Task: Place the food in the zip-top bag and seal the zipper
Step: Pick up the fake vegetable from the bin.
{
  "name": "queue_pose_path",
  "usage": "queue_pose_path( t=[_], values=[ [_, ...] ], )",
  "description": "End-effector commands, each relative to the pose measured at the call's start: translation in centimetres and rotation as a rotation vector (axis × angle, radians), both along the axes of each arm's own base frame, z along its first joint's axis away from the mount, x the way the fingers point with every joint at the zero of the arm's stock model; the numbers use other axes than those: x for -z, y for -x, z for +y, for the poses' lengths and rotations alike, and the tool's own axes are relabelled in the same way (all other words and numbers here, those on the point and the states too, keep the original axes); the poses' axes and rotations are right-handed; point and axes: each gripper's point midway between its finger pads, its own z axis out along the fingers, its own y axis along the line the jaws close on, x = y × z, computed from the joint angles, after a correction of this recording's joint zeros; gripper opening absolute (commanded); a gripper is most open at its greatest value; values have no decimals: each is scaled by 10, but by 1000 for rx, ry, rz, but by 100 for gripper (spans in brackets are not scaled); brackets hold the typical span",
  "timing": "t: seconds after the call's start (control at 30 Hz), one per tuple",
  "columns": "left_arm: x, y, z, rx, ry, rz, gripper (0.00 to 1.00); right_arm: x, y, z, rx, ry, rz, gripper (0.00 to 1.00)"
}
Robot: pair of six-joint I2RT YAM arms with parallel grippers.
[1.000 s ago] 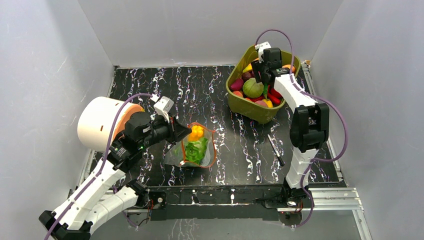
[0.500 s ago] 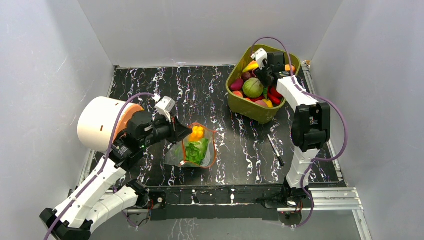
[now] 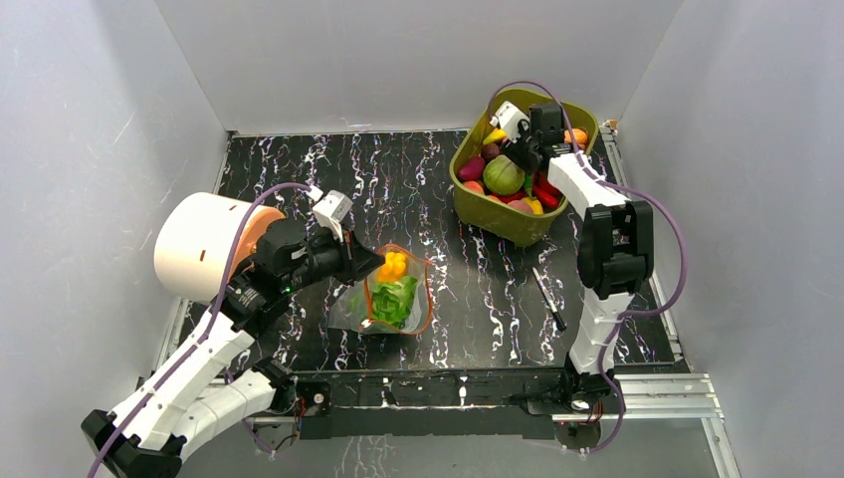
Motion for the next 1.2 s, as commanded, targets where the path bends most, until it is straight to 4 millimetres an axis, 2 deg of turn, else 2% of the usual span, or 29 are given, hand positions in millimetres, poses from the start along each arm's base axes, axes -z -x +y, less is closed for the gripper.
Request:
queue_pose_path(
  t=[0.0, 0.2, 0.3, 0.43, 0.67, 0.93, 1.03, 1.17],
  values=[
    [-14, 1, -4, 20, 37, -29, 0, 0, -15, 9, -58, 45, -12, 64],
    [-14, 2, -4, 19, 36, -31, 0, 14, -18, 0, -34, 97, 14, 65],
    [-15, 2, -3, 20, 32, -33, 0, 11, -21, -4, -12, 111, -2, 63],
    [-17, 2, -3, 19, 34, -38, 0, 4, -24, -7, -4, 137, -32, 55],
    [-18, 3, -2, 18, 37, -37, 0, 10, -23, -13, -21, 207, -22, 60],
    [-22, 2, -1, 11, 36, -49, 0, 15, -24, -7, -47, 183, 2, 53],
    [-21, 2, 0, 10, 36, -48, 0, 18, -24, -6, -50, 179, 20, 47],
    [-22, 3, 1, 4, 38, -49, 0, 11, -25, -4, -42, 162, 4, 41]
  ],
)
